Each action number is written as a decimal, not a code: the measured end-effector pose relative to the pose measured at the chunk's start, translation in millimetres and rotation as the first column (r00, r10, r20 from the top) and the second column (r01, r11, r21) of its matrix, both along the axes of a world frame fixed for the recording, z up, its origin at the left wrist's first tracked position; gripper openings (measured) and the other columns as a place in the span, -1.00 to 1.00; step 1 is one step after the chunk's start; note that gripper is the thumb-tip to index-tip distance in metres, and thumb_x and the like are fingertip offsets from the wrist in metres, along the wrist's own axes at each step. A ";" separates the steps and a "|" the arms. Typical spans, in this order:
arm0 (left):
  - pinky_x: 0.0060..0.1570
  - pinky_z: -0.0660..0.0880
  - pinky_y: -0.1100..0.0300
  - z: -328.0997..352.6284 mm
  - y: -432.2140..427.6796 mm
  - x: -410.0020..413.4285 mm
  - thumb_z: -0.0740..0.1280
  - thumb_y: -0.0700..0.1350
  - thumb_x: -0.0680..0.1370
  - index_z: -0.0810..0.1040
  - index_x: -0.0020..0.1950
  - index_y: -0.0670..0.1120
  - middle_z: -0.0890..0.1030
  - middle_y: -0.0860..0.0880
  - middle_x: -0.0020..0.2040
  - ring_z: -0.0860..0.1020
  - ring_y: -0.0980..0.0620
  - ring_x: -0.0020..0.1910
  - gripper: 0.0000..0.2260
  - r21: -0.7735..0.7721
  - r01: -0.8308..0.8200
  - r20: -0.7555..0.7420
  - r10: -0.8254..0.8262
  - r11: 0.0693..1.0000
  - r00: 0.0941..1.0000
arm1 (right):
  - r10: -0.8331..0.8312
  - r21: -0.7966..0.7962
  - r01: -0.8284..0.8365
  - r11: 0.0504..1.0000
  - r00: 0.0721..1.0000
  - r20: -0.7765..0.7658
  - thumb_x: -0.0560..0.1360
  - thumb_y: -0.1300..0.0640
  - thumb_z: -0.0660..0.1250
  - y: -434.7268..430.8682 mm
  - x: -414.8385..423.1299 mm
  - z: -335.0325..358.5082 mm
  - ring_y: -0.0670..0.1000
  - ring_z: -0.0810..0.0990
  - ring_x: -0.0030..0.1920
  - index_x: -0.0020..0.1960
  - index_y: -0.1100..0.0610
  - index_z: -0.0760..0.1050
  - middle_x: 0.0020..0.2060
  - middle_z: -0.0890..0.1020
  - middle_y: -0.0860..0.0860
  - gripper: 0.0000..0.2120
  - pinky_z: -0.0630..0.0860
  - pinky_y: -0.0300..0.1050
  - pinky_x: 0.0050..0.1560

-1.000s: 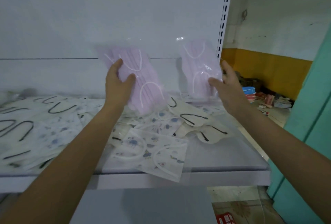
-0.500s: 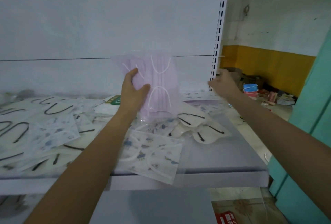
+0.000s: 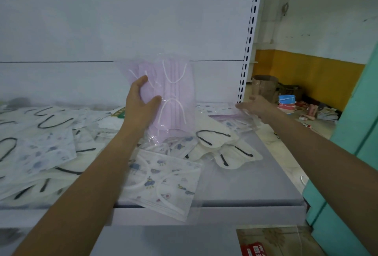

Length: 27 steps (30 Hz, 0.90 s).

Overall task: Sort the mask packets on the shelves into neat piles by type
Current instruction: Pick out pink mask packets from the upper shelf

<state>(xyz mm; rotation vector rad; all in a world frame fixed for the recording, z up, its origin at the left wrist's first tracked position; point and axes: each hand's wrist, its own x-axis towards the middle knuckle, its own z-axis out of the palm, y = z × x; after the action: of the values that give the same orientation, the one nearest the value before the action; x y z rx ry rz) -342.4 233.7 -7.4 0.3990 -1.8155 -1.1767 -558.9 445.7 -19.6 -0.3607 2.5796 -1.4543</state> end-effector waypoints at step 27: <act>0.28 0.33 0.26 -3.8 -1.3 -0.8 0.35 -0.29 0.47 0.35 0.37 -0.05 0.39 0.12 0.22 0.40 0.14 0.22 -0.51 -0.011 0.023 0.001 -0.023 1.000 1.000 | 0.064 -0.192 -0.017 0.981 0.968 0.242 0.45 0.34 0.26 33.2 -1.1 6.9 -0.03 0.31 -0.24 -0.28 0.13 0.36 -0.21 0.35 0.06 -0.81 0.24 -0.20 -0.29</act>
<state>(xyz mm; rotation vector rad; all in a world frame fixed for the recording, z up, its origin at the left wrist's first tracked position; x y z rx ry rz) -343.2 232.4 -11.2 0.3734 -1.8304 -1.1819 -559.9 478.9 -12.6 -0.2361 2.2359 -1.6212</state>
